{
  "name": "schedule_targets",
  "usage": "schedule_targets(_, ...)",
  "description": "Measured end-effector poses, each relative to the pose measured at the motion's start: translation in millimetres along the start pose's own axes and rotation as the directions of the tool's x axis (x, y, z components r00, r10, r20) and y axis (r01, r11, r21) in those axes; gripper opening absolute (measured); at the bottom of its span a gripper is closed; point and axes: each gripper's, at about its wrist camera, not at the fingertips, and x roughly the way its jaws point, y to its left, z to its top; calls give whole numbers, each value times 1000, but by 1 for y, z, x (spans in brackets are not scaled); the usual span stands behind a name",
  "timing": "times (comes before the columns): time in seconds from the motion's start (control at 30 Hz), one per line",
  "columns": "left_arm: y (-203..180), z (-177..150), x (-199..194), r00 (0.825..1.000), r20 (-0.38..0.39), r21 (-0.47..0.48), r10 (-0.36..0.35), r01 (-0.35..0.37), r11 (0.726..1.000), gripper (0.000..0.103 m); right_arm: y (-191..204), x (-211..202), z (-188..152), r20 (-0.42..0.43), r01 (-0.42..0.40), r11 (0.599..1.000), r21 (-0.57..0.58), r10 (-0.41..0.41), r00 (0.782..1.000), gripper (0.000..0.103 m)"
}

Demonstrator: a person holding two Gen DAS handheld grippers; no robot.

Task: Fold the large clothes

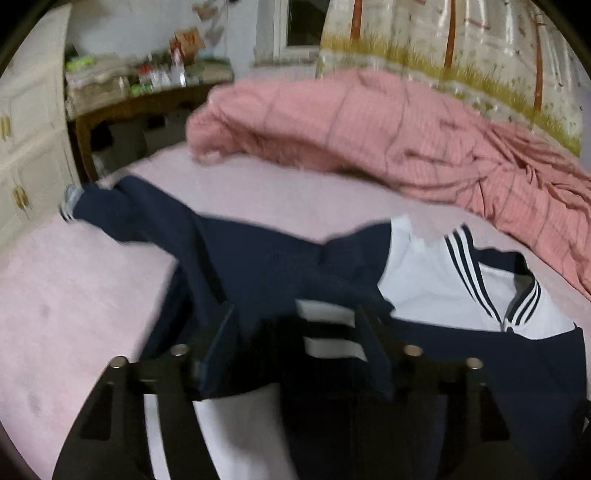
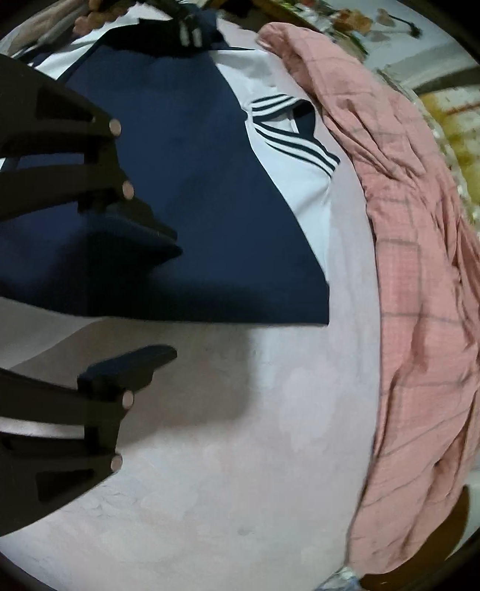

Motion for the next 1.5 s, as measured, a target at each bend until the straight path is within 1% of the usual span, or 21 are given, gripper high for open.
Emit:
schedule_targets(0.1, 2, 7, -17, 991, 115, 62, 66, -74, 995, 76, 11, 17, -5, -78, 23, 997, -69, -29, 997, 64)
schedule_targets(0.23, 32, 16, -8, 983, 71, -6, 172, -172, 985, 77, 23, 23, -5, -48, 131, 978, -164, -141, 989, 64)
schedule_targets(0.3, 48, 17, -5, 984, 48, -23, 173, -172, 985, 77, 18, 22, -3, -11, 245, 957, -155, -250, 968, 64)
schedule_targets(0.37, 60, 18, -10, 999, 25, -59, 22, -20, 998, 77, 4, 21, 0, 5, 276, 955, -110, -277, 961, 65)
schedule_targets(0.43, 57, 20, -17, 982, -10, -35, -186, 186, 982, 80, -11, 18, 5, 9, 247, 968, -51, -247, 969, 58)
schedule_targets(0.47, 48, 20, -19, 964, -39, -4, -261, 262, 965, 85, -20, 15, 6, 23, 306, 952, -25, -305, 952, 42)
schedule_targets(0.5, 39, 19, -19, 954, -62, 20, -294, 296, 955, 87, -29, 13, 9, 28, 404, 915, 2, -404, 914, 30)
schedule_targets(0.53, 27, 16, -19, 948, -88, 60, -306, 311, 948, 90, -36, 14, 10, 19, 446, 895, 23, -446, 895, 23)
schedule_targets(0.6, 0, 8, -12, 952, -142, 184, -270, 294, 938, 92, -53, 6, 9, 18, 341, 937, 80, -343, 939, 23)
schedule_targets(0.67, -19, 1, 6, 973, -174, 261, -149, 192, 946, 92, -58, -11, 8, 41, 74, 991, 115, -79, 996, 29)
schedule_targets(0.7, -24, -2, 16, 976, -188, 281, -108, 159, 946, 92, -56, -17, 9, 61, -16, 993, 118, 9, 998, 33)
schedule_targets(0.77, -31, -11, 40, 981, -191, 349, -38, 104, 931, 94, -49, -23, 11, 86, -134, 985, 112, 124, 988, 77)
schedule_targets(0.83, -32, -18, 57, 983, -176, 429, 59, 23, 903, 93, -33, -21, 11, 66, -143, 988, 53, 139, 988, 81)
schedule_targets(0.93, -11, -7, 49, 987, -161, 363, -3, 62, 930, 76, -15, 1, 7, -31, -77, 997, -24, 77, 997, 81)
schedule_targets(1.07, 25, 7, 30, 997, -1, 394, 72, -66, 917, 75, 3, 23, 2, -72, 18, 994, -110, -26, 997, 80)
schedule_targets(1.1, 37, 11, 27, 999, 4, 363, 37, -36, 931, 75, 4, 22, 0, -69, 32, 992, -126, -41, 997, 78)
schedule_targets(1.13, 46, 16, 29, 1000, -18, 325, -2, 8, 946, 75, 6, 22, 0, -61, 37, 990, -136, -46, 997, 65)
schedule_targets(1.17, 55, 20, 31, 998, -52, 273, -42, 55, 961, 72, 7, 20, 1, -49, 38, 990, -139, -45, 998, 39)
schedule_targets(1.27, 75, 21, 36, 971, -123, 160, -205, 224, 961, 71, -5, 17, 7, -23, 31, 997, -67, -33, 999, 8)
schedule_targets(1.4, 77, 15, 42, 929, -199, 112, -311, 336, 935, 71, -35, 0, 13, 57, -68, 993, 94, 63, 996, 5)
schedule_targets(1.5, 74, 16, 34, 919, -182, 91, -351, 371, 924, 78, -42, -9, 16, 125, -22, 990, 139, 4, 992, 3)
